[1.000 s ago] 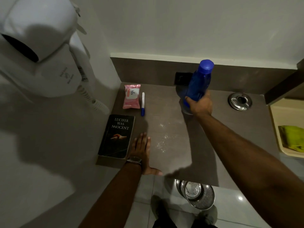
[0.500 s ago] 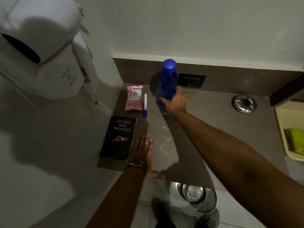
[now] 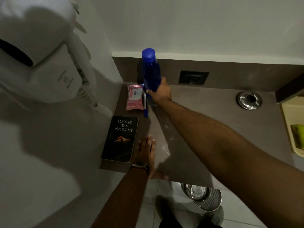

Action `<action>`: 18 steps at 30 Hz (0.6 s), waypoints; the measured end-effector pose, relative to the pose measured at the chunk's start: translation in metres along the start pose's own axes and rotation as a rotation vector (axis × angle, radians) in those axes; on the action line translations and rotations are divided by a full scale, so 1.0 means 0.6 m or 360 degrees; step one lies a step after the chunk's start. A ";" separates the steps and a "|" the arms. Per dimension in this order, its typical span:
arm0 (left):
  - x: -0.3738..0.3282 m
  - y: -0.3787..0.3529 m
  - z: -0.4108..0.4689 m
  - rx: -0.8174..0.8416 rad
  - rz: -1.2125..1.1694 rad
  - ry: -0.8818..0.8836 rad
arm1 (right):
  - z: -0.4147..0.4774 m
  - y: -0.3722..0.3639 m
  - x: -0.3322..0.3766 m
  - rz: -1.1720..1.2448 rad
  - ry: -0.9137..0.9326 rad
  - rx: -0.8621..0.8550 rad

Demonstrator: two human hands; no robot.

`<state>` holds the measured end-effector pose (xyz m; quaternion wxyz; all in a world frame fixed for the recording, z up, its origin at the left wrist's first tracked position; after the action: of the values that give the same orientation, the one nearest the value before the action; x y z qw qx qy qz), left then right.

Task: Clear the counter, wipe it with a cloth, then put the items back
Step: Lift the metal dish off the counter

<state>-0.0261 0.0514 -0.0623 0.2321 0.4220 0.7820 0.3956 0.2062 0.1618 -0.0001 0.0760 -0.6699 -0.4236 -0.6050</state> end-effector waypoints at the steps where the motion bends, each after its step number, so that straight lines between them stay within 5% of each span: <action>1: 0.000 -0.001 0.002 0.0022 0.0000 -0.0001 | -0.009 0.007 -0.005 -0.0011 0.0011 0.0011; 10: 0.006 -0.015 0.005 -0.0029 0.0076 -0.0068 | -0.101 0.214 -0.193 -0.0654 0.0141 -0.0369; 14: 0.006 -0.017 0.003 -0.0058 0.0158 -0.0072 | -0.077 0.377 -0.268 -0.1008 -0.0266 -0.0760; 18: 0.005 -0.017 0.007 -0.0035 0.0122 -0.0049 | -0.056 0.475 -0.291 -0.1184 -0.0451 -0.0660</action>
<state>-0.0298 0.0523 -0.0733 0.2334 0.4550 0.7573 0.4062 0.3850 -0.1210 -0.0274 -0.3416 -0.5493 -0.5117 -0.5655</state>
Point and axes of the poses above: each hand's wrist, its own z-axis towards the middle knuckle, its own y-axis out of the back of the hand, x = y × z, the point moved 1 cm from there along z, towards the middle knuckle, and after that the axes turned 2 degrees about z, right-handed, at the moved point
